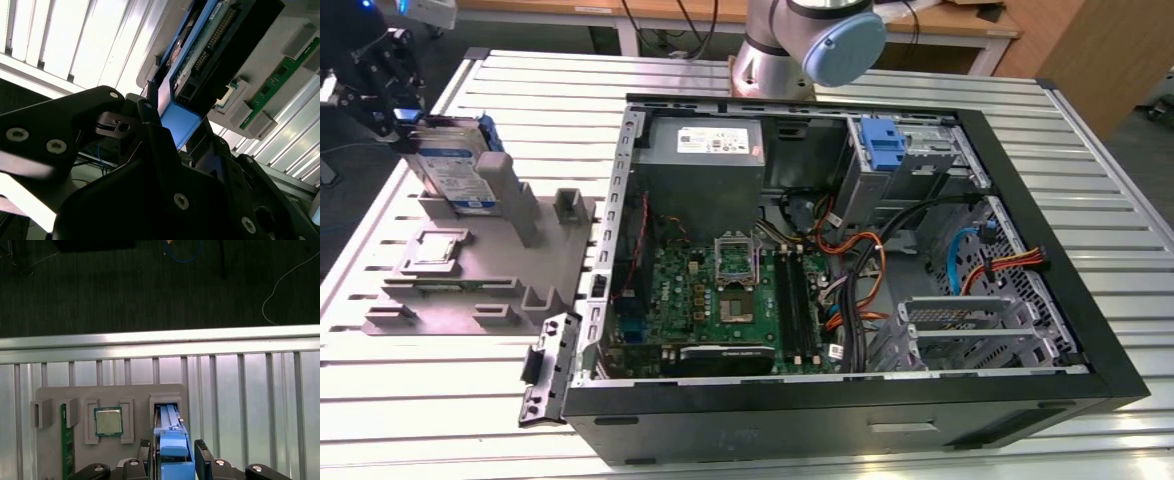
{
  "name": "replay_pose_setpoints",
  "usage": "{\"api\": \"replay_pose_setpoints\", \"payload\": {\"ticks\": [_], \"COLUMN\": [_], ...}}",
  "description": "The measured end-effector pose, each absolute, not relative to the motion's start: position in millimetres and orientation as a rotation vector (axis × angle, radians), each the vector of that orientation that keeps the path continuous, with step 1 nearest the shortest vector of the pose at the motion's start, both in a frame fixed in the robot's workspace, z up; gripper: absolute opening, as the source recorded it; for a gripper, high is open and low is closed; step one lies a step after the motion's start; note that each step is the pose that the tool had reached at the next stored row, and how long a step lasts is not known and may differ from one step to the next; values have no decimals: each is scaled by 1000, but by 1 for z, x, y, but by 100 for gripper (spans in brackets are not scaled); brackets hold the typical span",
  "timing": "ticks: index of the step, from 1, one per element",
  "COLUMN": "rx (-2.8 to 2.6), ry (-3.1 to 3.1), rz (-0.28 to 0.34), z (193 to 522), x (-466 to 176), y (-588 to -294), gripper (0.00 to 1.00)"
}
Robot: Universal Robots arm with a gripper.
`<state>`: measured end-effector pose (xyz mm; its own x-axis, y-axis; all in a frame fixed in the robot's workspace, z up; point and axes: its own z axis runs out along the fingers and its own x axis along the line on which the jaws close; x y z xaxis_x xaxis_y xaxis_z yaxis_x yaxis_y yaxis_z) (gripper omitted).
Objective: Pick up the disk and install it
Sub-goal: 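Pick up the disk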
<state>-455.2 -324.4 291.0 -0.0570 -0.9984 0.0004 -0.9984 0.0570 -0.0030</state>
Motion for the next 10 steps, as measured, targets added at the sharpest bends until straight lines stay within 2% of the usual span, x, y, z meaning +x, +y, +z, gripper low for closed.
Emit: {"api": "replay_pose_setpoints", "payload": {"ticks": [10], "rx": [-2156], "ry": [2283], "rz": [-4], "z": [290], "x": [-455], "y": [-324], "gripper": [47]}}
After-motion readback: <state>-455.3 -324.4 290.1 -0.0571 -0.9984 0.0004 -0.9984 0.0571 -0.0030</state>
